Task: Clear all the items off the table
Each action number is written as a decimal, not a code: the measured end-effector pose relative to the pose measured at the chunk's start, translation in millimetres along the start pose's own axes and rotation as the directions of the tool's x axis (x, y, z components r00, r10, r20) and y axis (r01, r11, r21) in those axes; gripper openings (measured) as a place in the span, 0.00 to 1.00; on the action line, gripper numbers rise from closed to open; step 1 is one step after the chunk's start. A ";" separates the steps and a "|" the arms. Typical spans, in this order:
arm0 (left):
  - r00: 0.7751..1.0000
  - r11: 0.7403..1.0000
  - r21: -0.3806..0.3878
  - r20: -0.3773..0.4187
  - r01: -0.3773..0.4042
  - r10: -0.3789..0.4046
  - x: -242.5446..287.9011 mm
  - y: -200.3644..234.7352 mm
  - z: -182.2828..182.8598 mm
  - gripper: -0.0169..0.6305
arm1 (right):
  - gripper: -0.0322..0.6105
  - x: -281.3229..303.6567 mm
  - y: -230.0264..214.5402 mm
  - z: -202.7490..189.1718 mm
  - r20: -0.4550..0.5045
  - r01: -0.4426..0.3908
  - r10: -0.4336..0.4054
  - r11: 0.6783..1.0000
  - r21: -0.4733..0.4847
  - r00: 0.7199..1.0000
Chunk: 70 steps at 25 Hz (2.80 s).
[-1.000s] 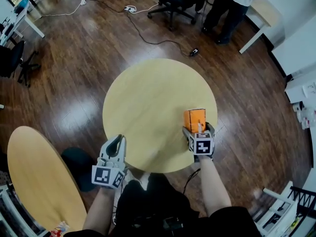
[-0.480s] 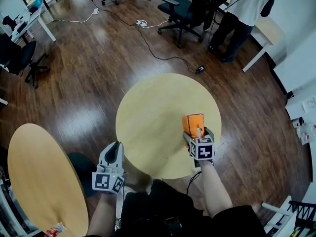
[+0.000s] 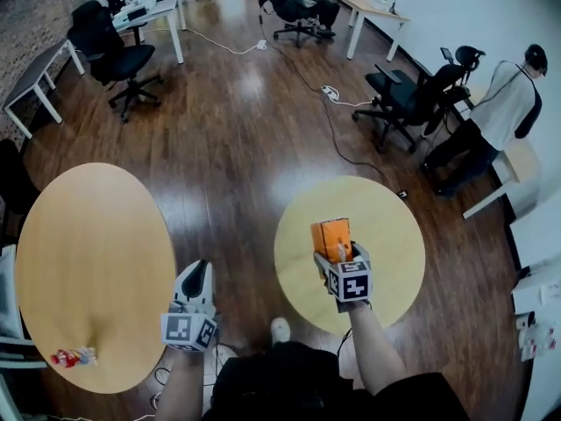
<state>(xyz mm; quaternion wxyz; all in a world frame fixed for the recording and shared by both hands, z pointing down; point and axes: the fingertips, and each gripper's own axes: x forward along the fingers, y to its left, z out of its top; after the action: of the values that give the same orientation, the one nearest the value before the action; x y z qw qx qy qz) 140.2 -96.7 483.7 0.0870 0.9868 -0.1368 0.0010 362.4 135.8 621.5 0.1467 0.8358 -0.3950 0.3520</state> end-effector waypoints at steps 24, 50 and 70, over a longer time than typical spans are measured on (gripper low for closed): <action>0.726 0.750 -0.028 0.225 -0.661 0.649 -417.6 244.9 68.5 0.09 | 0.71 -3.4 517.0 34.9 -0.079 -0.465 0.519 0.674 -0.574 0.851; 0.680 0.674 -0.110 -0.024 -0.730 0.733 -370.9 312.7 -9.5 0.09 | 0.72 128.0 580.5 5.4 -0.354 -0.561 0.442 0.549 -0.620 0.824; 0.632 0.619 -0.149 -0.063 -0.771 0.773 -344.8 336.5 -24.6 0.08 | 0.80 163.6 606.2 13.9 -0.330 -0.599 0.517 0.534 -0.596 0.790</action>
<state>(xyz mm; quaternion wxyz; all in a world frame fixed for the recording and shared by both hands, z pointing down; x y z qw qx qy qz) -282.0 -318.2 556.8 0.1573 0.8220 -0.5469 0.0234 -21.9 -353.5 706.9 0.3406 0.5314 -0.7311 0.2590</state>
